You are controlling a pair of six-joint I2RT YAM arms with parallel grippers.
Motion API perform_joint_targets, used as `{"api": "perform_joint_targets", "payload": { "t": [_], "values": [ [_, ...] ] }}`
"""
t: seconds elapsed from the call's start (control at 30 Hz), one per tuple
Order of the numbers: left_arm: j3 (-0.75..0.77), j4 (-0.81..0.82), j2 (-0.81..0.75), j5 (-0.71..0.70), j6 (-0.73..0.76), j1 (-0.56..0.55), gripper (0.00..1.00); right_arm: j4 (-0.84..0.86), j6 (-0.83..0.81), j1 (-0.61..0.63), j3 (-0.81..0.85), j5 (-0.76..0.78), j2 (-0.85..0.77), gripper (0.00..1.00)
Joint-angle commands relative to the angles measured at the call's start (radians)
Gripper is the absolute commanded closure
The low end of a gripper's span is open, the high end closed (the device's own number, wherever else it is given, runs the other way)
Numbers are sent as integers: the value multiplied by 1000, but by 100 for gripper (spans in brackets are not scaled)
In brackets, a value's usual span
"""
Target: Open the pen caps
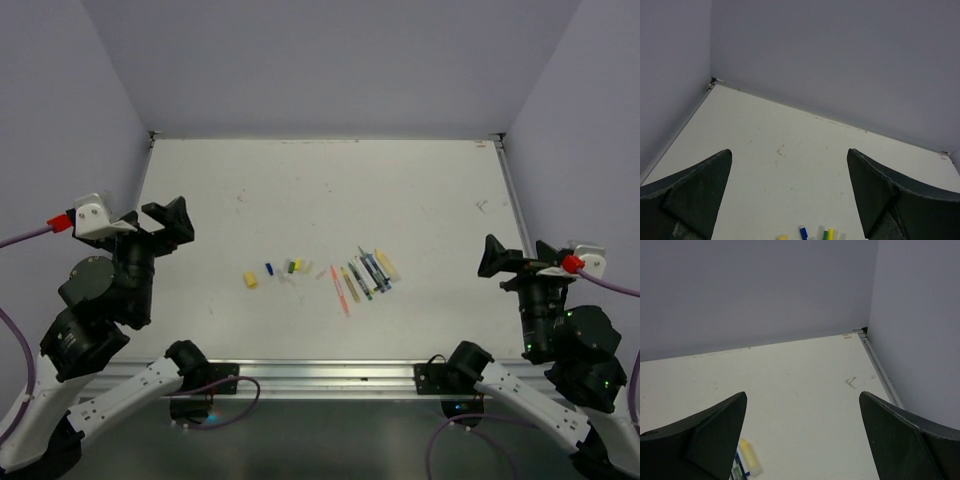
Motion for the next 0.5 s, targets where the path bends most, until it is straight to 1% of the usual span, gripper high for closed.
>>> {"api": "perform_joint_targets", "payload": {
  "t": [0.0, 0.23, 0.47],
  "values": [
    [-11, -14, -6, -33, -2, -2, 0, 22, -37, -3, -11, -10, -1, 1],
    [-25, -15, -20, -31, -19, -4, 0, 68, -57, -2, -48, -38, 16, 1],
    [-39, -12, -23, -21, -23, -2, 0, 92, -52, -2, -40, -58, 48, 1]
  ]
}}
